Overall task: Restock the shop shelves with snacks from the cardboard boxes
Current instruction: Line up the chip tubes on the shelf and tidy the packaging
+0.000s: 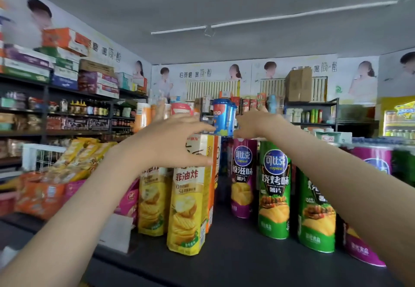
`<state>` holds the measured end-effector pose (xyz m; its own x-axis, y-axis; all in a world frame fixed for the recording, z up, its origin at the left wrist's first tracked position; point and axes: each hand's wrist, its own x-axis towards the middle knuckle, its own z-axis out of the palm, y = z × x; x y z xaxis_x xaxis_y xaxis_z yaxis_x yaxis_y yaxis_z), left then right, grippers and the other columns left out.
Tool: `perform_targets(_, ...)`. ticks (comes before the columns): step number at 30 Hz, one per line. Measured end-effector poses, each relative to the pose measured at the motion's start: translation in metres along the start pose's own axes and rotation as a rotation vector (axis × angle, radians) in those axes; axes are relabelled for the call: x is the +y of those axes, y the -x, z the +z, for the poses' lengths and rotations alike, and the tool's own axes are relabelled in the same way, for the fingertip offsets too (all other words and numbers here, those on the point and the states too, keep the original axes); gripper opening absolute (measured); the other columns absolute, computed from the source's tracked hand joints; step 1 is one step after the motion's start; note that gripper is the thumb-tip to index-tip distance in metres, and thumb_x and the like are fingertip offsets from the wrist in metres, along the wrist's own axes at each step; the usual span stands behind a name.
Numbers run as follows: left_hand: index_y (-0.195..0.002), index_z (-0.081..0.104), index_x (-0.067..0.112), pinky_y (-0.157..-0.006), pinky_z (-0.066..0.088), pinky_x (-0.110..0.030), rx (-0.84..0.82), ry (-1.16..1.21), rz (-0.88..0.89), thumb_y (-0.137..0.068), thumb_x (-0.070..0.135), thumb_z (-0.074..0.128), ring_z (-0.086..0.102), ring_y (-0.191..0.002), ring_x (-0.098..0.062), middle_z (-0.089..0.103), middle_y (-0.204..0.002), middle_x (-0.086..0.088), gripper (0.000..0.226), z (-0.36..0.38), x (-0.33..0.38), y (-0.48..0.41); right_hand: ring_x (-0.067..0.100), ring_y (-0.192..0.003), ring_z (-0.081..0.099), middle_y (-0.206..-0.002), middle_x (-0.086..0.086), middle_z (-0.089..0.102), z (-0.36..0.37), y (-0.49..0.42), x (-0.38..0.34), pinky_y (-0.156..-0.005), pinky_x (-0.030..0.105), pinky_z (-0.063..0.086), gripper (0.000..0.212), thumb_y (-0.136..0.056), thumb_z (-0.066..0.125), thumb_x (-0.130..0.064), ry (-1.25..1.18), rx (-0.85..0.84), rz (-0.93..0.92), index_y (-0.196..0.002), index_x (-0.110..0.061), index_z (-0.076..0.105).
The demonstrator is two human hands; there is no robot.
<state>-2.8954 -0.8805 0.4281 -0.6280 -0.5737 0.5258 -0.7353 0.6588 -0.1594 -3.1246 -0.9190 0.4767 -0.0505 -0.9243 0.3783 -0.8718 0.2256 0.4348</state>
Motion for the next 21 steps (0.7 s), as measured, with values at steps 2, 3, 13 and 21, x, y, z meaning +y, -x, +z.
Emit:
perform_targets(2,-0.145,0.022,0.051,-0.118,-0.011,-0.050,-0.036,0.004,0.016,-0.078,0.072,0.053,0.011,-0.145,-0.004,0.021,-0.155,0.021,0.077,0.003,-0.003,0.001,0.032,-0.136,0.036,-0.146,0.012,0.043,0.001,-0.011,-0.005,-0.113,0.049,0.019,0.061,-0.097,0.042,-0.053,0.005,-0.095,0.027,-0.141,-0.013,0.042)
perform_targets(3,-0.146,0.020,0.050,-0.118,-0.011,-0.049,-0.047,0.005,0.026,-0.078,0.072,0.054,0.011,-0.144,-0.004,0.021,-0.155,0.022,0.079,0.004,-0.004,0.001,0.032,-0.136,0.037,-0.148,0.011,0.041,0.003,-0.015,-0.007,-0.114,0.049,0.021,0.067,-0.094,0.044,-0.058,0.000,-0.135,0.041,-0.145,-0.014,0.038)
perform_targets(13,-0.151,0.001,0.042,-0.118,-0.006,-0.036,-0.087,0.000,0.064,-0.082,0.060,0.061,0.005,-0.146,-0.008,0.006,-0.160,0.015,0.094,0.006,-0.003,0.001,0.029,-0.124,0.049,-0.142,0.011,0.047,0.009,-0.026,-0.008,-0.103,0.039,0.042,0.060,-0.094,0.055,-0.045,-0.114,-0.261,0.023,-0.137,-0.005,0.045)
perform_targets(21,-0.152,0.004,0.039,-0.116,0.016,-0.034,-0.041,0.060,0.053,-0.081,0.053,0.068,0.009,-0.146,-0.009,0.008,-0.159,0.016,0.097,0.015,-0.006,0.003,0.031,-0.138,0.036,-0.152,0.011,0.035,0.010,-0.025,-0.014,-0.110,0.042,0.033,0.062,-0.096,0.056,-0.037,-0.083,-0.419,-0.004,-0.146,-0.007,0.035)
